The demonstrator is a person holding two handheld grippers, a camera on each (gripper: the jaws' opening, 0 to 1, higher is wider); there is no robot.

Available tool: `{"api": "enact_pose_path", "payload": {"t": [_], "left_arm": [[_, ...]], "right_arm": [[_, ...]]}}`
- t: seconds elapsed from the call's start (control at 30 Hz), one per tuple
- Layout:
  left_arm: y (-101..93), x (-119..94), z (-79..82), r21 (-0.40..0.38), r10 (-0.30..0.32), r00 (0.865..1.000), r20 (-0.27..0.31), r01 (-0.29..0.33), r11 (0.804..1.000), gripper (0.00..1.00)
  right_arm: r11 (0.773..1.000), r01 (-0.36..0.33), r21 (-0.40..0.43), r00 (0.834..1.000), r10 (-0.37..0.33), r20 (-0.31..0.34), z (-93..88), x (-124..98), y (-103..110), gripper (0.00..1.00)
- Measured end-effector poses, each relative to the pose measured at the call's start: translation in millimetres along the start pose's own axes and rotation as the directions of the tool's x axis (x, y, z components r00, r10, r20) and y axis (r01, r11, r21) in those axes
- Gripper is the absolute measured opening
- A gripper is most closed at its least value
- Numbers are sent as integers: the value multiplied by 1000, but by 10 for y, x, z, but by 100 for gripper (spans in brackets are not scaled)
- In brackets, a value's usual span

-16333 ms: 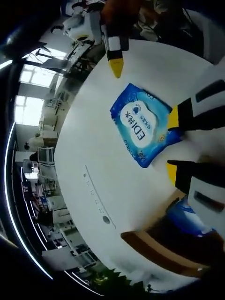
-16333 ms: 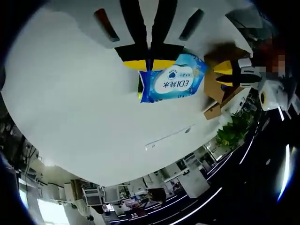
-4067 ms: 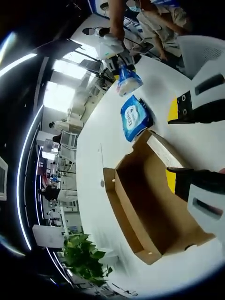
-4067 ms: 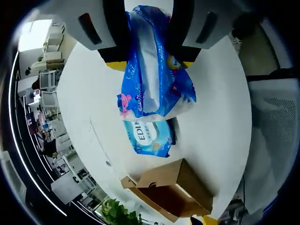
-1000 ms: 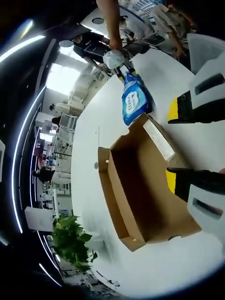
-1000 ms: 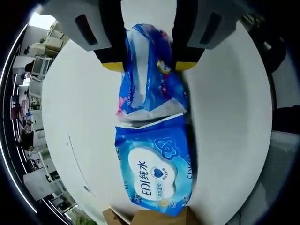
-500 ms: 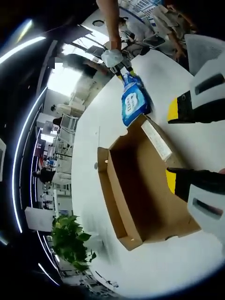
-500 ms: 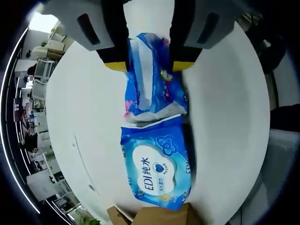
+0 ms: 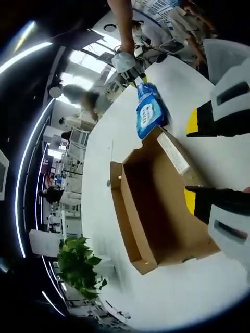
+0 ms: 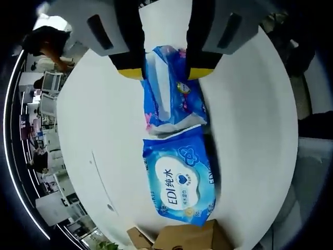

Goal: Operate the shoe box by opening the lid, removing the specified soft item, and placing it in the target area until the item is outside and the box remains undamaged.

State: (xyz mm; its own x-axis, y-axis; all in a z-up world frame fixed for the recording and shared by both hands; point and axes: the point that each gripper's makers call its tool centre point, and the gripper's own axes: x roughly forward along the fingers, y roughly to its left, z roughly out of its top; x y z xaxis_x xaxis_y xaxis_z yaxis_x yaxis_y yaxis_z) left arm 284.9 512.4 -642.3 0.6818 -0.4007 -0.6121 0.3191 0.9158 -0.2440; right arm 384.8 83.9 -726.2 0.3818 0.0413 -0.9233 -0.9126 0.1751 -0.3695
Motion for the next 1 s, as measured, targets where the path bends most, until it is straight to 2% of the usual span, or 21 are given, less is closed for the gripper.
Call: {"api": "enact_pose_path", "payload": {"t": [0.27, 0.57, 0.83, 1.0], "left_arm": [[64, -63, -39, -2, -4, 1000, 4, 4, 1000, 38], [151, -123, -52, -7, -2, 1000, 13, 2, 1000, 38], [236, -192, -73, -22, 4, 1000, 23, -3, 1000, 38], [291, -241, -91, -33, 10, 1000, 28, -9, 999, 38]], "right_arm": [[1000, 6, 15, 1000, -6, -6, 16, -50, 33, 27], [1000, 8, 22, 1000, -8, -3, 143, -103, 71, 27], [1000, -1, -14, 1000, 1, 4, 372, -88, 158, 27], [999, -1, -33, 1000, 2, 27, 595, -87, 159, 27]]}}
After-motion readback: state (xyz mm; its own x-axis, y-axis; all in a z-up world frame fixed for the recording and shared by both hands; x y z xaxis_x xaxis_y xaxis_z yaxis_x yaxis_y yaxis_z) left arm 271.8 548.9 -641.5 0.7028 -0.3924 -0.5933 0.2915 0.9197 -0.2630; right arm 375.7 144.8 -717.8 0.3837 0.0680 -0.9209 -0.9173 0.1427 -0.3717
